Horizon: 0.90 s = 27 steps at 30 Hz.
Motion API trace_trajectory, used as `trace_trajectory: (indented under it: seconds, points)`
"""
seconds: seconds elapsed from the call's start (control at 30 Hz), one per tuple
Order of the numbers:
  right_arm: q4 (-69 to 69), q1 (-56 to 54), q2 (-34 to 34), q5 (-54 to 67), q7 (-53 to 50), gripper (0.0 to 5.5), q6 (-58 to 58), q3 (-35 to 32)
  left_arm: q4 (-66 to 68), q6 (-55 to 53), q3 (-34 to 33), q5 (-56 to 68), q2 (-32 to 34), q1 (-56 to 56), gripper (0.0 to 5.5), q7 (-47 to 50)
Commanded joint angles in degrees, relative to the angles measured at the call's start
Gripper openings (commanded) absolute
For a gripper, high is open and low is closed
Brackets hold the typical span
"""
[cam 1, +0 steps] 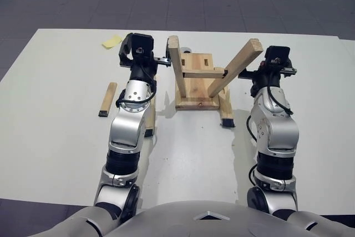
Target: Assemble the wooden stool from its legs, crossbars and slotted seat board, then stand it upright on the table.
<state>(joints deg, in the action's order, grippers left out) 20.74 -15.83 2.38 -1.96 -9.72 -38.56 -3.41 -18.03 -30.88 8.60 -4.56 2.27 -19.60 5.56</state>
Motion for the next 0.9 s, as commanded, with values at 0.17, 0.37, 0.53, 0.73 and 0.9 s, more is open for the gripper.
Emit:
trace_trajectory:
  seconds: [0.17, 0.37, 0.53, 0.73, 0.9]
  points:
    - [-3.06, -0.54, -4.82, -0.75, -3.04, 5.39, -2.75, -0.63, 6.01, -6.62, -1.16, -1.29, -4.60, 0.44, 5.40, 2.12]
    - [-4.09, -1.47, -3.57, -0.45, -5.54, 5.39, -1.61, -7.16, 2.36, -3.66, -8.83, 1.31, -6.61, 0.51, 5.40, 4.45]
    - [-1.60, -2.23, -4.46, 1.34, 0.48, 5.39, 1.20, 0.17, 1.16, 0.65, 3.58, -0.51, -4.47, 0.84, 5.40, -4.30]
    - [-4.08, -2.40, -5.30, -0.13, -2.15, 5.39, 1.26, -1.63, 6.70, -4.31, -5.65, 0.04, -6.29, 0.54, 5.40, 1.19]
    - [-6.79, -5.92, -2.74, 1.70, -6.51, 5.39, 1.70, -12.71, 8.77, -4.76, -19.47, 6.32, -10.05, -0.61, 5.40, 8.05]
